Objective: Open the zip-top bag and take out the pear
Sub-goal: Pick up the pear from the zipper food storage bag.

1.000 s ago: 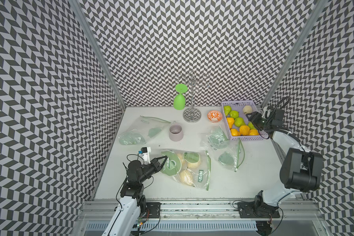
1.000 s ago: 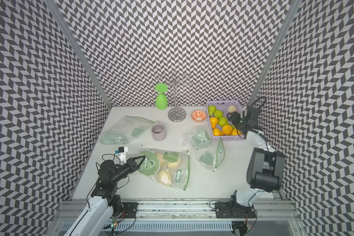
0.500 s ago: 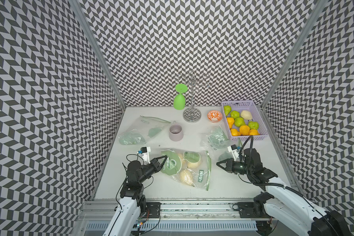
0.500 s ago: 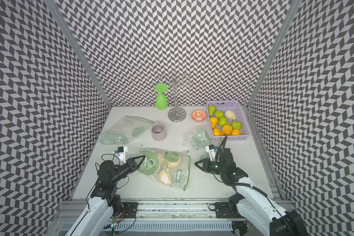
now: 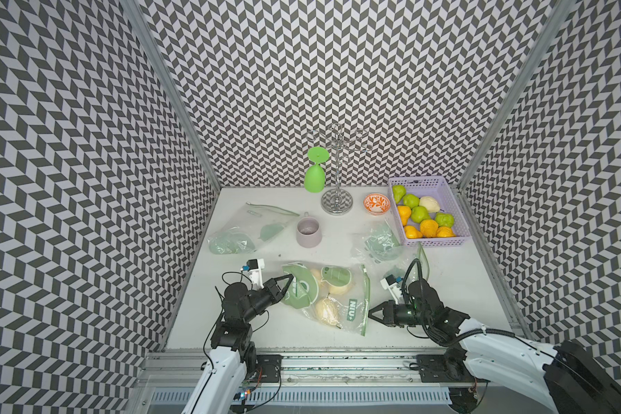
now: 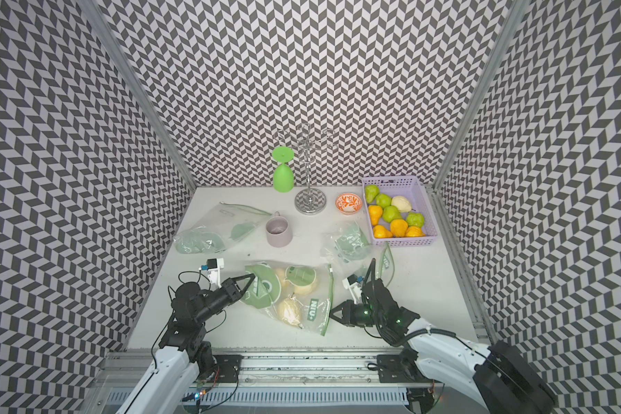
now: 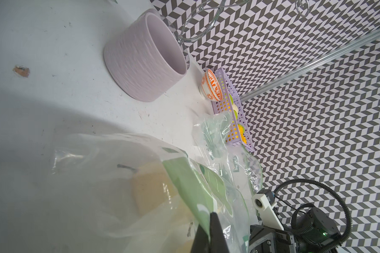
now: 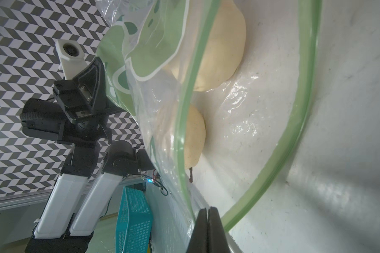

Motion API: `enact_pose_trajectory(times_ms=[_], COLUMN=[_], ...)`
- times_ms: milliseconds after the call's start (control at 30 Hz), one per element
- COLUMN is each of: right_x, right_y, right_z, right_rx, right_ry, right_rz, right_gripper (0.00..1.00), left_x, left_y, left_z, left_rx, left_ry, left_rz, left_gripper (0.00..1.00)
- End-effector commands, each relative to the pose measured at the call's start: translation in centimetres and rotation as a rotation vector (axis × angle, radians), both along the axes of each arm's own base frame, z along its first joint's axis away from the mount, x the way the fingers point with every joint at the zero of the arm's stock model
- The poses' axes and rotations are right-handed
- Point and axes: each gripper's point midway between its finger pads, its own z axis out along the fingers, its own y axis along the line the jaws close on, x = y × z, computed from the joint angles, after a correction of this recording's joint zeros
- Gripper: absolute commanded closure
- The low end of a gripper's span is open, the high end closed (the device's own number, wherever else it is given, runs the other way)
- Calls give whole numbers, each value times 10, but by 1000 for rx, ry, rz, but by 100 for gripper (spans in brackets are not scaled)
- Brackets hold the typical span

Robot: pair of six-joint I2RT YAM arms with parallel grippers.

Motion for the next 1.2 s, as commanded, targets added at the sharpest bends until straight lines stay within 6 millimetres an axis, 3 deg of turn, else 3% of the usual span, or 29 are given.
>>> enact_pose_trajectory(times_ms=[0,200,300,400,433,533,667,733,800,900,967,1167], right_x=[9,14,18,28,29,34,33,31,29,27,25,13], right_y=[13,27,28,38,40,43,44,46,47,48,51,58], right_z=[20,28,17,22,23,23,19,16,13,14,18,22], right_rx=[93,104,63,69,74,57,45,51,54,70,83,93], right_ry=[-80,-145,-145,-173,-178,-198,-204,-200,-196,-208,-215,-231], right_rz=[4,72,79,92,98,104,124,147,161,177,196,249], right_gripper=[99,93,91,91,90,90,89,89,89,89,86,76], left_x=[0,1,8,21,24,24,20,17,12,-1,-14,-44], left_y=[1,-6,-5,11,19,36,44,39,19,-16,-35,-72], left_z=[-6,-42,-39,1,20,64,98,113,118,88,62,-1], left_rx=[13,87,132,161,167,211,272,267,223,222,240,258], left_ry=[-4,126,162,89,51,-26,-70,-104,-130,-66,-20,78], left_rz=[9,-13,-8,107,156,251,279,251,143,-27,-95,-218], left_gripper=[100,97,55,10,0,0,0,0,11,53,73,82])
